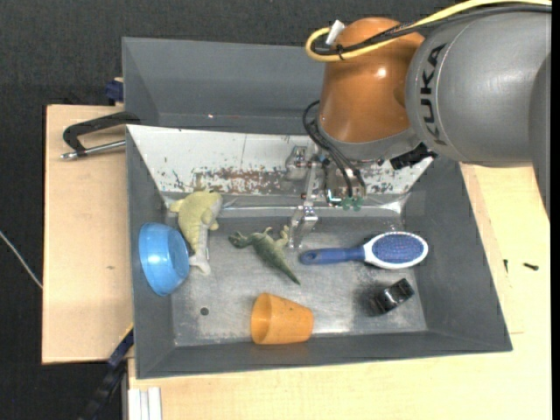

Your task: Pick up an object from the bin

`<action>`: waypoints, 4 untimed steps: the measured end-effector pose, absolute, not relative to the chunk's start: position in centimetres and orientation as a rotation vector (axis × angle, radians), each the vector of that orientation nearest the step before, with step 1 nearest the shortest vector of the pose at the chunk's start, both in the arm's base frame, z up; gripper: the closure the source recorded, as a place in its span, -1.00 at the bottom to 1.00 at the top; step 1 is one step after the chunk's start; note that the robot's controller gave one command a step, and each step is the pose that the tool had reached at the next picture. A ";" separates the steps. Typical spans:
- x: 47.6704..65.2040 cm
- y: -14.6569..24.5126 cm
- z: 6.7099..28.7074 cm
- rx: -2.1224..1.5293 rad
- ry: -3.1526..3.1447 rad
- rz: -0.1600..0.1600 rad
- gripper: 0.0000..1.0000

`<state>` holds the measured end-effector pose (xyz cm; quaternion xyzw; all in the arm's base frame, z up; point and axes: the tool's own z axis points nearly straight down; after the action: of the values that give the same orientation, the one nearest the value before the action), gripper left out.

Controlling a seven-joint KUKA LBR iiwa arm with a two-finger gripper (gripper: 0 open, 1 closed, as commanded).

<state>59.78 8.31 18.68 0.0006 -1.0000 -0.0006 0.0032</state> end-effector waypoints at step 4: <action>58.4 11.4 7.2 -0.529 -3.100 -0.005 -1.00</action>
Offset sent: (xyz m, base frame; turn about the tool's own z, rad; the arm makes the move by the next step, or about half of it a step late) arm -0.0090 0.0246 -0.1168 0.0781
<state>58.45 11.37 7.19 -0.1682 -0.9857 -0.0016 -0.0018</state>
